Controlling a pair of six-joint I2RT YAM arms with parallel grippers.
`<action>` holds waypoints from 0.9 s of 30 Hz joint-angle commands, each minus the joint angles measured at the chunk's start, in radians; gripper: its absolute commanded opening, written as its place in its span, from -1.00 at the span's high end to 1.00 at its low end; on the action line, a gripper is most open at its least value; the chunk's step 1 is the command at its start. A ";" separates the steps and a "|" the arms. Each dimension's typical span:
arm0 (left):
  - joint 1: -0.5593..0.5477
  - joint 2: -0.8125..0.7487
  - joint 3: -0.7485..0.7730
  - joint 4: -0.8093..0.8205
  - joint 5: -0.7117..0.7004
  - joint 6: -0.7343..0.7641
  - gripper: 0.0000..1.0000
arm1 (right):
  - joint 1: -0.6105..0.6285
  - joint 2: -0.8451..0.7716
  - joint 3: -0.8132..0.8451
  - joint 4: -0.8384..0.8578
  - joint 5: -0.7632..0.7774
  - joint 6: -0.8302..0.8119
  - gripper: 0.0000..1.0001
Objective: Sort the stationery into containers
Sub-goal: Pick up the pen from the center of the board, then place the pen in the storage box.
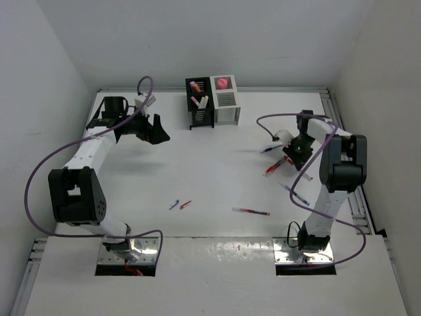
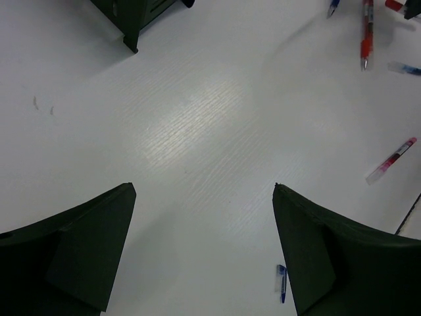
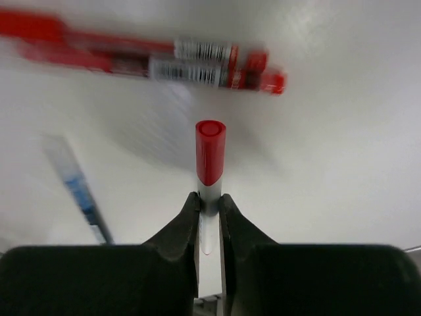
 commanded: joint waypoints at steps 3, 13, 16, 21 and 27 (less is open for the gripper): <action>0.002 -0.077 -0.030 0.156 0.036 -0.107 -0.83 | 0.039 -0.153 0.367 -0.129 -0.357 0.275 1.00; 0.013 -0.202 -0.092 0.255 -0.109 -0.156 -0.89 | 0.310 -0.199 0.338 1.029 -0.480 1.093 1.00; 0.031 -0.205 -0.090 0.236 -0.166 -0.141 -0.89 | 0.375 -0.040 0.497 1.109 -0.401 1.173 1.00; 0.080 -0.187 -0.105 0.259 -0.174 -0.170 -0.90 | 0.468 0.189 0.660 1.246 -0.305 1.158 1.00; 0.118 -0.142 -0.098 0.268 -0.128 -0.210 -0.90 | 0.511 0.306 0.719 1.293 -0.262 1.176 1.00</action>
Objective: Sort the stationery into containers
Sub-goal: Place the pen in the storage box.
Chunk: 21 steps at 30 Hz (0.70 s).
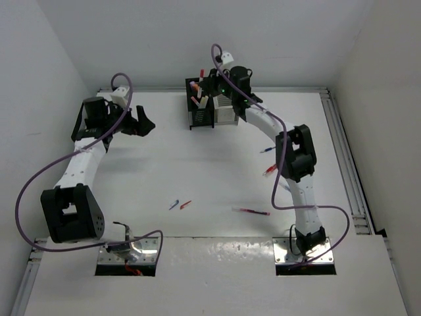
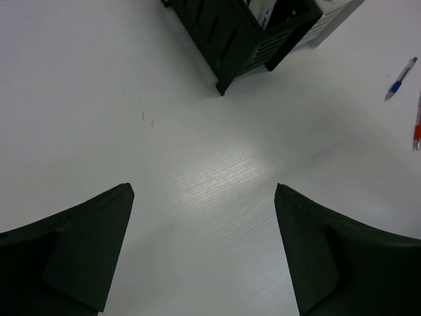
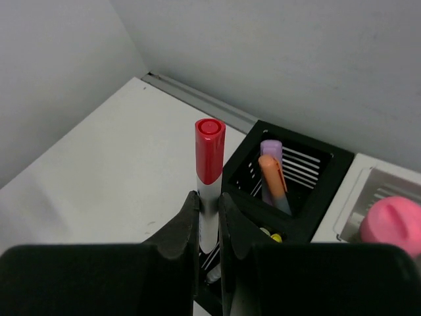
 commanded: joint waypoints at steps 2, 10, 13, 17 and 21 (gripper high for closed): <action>0.024 0.029 0.013 0.032 0.033 -0.022 -0.89 | 0.025 0.019 0.054 0.143 0.054 0.033 1.00; 0.033 0.020 0.021 -0.027 0.025 0.048 -0.94 | 0.045 0.056 -0.019 0.141 0.077 -0.023 0.56; 0.034 0.006 0.019 -0.059 0.025 0.088 -0.95 | 0.043 0.037 -0.042 0.118 0.060 -0.023 0.04; 0.034 -0.022 0.017 -0.088 0.025 0.119 -0.96 | 0.035 -0.052 -0.070 0.081 0.031 -0.022 -0.21; 0.031 -0.058 0.018 -0.102 0.037 0.125 -0.96 | 0.011 -0.200 -0.117 -0.023 -0.018 -0.022 -0.02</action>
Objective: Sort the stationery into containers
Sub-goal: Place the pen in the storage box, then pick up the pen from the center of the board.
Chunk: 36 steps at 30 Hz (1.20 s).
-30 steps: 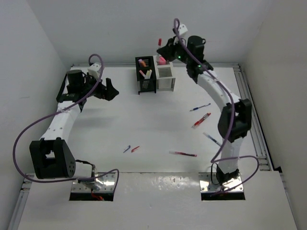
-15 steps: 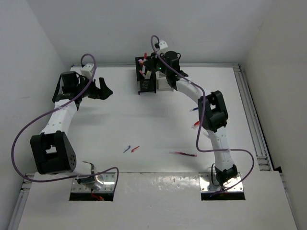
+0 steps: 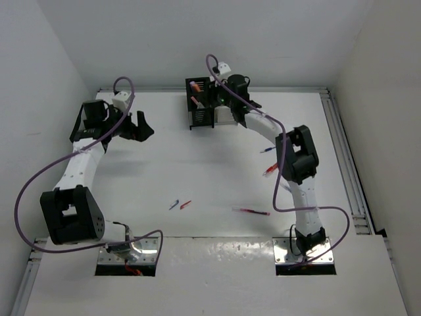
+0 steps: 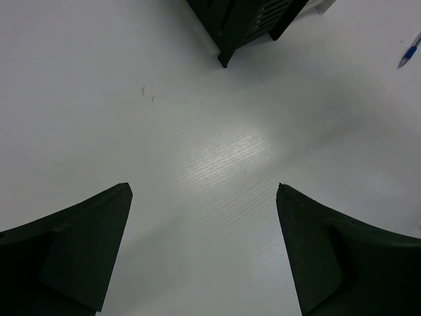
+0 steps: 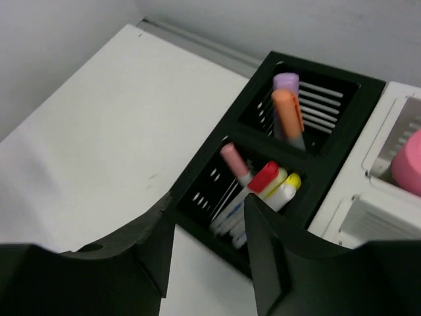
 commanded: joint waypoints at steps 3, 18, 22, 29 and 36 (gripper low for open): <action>0.009 -0.117 0.014 -0.027 0.040 0.055 -0.96 | -0.050 -0.374 -0.081 -0.230 -0.186 -0.087 0.27; 0.005 -0.176 0.056 -0.172 0.082 0.074 -0.94 | 0.075 -0.970 -0.757 -1.186 0.025 -0.799 0.34; 0.005 -0.180 0.057 -0.191 0.051 0.062 -0.94 | 0.155 -1.020 -0.905 -1.152 0.060 -0.759 0.23; 0.008 -0.200 0.018 -0.206 0.017 0.041 -0.96 | 0.297 -0.966 -0.999 -1.100 0.065 -0.721 -0.01; 0.012 -0.217 0.004 -0.234 -0.021 0.080 -0.99 | 0.335 -0.796 -0.904 -1.080 0.134 -0.658 0.02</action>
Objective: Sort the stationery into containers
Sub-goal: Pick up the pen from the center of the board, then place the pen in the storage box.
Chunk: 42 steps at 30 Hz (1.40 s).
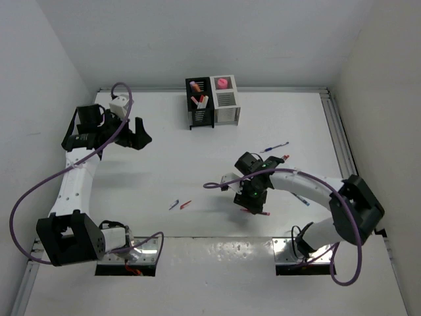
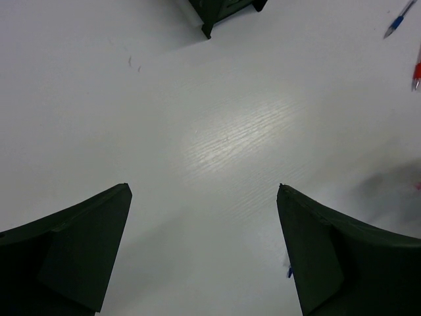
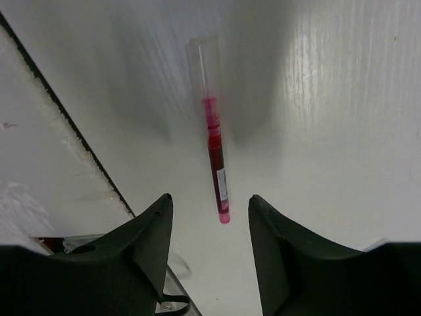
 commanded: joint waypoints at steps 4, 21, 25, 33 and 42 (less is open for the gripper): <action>0.015 -0.060 -0.052 0.037 -0.027 -0.041 -0.99 | 0.067 0.123 0.099 0.025 0.037 0.089 0.02; 0.038 -0.058 -0.051 -0.003 -0.040 -0.017 -0.99 | 0.152 0.358 0.119 0.206 0.155 0.151 0.27; 0.046 -0.080 -0.066 -0.015 -0.064 0.017 -0.99 | 0.154 0.376 0.159 0.187 0.170 0.134 0.89; 0.075 -0.092 -0.071 0.101 -0.051 -0.059 -1.00 | -0.131 0.258 0.563 0.207 -0.110 0.132 1.00; 0.080 -0.028 -0.077 0.289 0.137 -0.217 -1.00 | -0.472 0.466 0.884 1.019 -0.147 0.638 1.00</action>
